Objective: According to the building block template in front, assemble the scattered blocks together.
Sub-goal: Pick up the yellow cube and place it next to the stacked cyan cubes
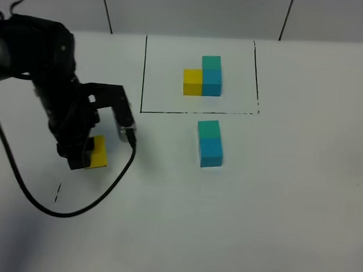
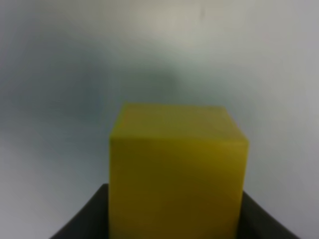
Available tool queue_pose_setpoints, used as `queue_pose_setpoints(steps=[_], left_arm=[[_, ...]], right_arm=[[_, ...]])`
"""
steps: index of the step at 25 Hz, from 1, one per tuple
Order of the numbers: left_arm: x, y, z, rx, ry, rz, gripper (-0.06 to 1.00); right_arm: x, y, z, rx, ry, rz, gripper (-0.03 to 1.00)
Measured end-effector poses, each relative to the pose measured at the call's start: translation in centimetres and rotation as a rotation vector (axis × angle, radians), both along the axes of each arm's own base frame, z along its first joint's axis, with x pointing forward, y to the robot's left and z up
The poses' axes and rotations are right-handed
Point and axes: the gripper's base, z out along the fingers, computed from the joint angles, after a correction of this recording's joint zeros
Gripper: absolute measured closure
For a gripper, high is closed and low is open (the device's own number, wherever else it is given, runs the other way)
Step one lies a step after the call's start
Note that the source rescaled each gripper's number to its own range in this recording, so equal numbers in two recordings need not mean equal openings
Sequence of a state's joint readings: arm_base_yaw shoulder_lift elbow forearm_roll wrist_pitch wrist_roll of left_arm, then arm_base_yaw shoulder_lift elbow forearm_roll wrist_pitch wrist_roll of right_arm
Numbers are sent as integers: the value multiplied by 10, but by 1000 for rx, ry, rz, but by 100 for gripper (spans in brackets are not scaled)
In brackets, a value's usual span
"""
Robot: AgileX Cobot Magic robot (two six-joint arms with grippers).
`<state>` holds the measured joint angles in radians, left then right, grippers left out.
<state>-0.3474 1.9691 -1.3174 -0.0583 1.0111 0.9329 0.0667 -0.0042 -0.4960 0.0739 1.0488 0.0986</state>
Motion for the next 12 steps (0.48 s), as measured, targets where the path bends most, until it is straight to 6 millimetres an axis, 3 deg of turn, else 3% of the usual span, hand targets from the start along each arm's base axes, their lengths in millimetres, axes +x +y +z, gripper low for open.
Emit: queue_pose_setpoints(steps=[7,12], left_arm=[[28,-56,-21,97,-45,-163,94],[25,-85,-29,72,-94,-205,94]], right_arm=[[0,0,0,0,0,0,24],[0,0,0,0,0,0,24]])
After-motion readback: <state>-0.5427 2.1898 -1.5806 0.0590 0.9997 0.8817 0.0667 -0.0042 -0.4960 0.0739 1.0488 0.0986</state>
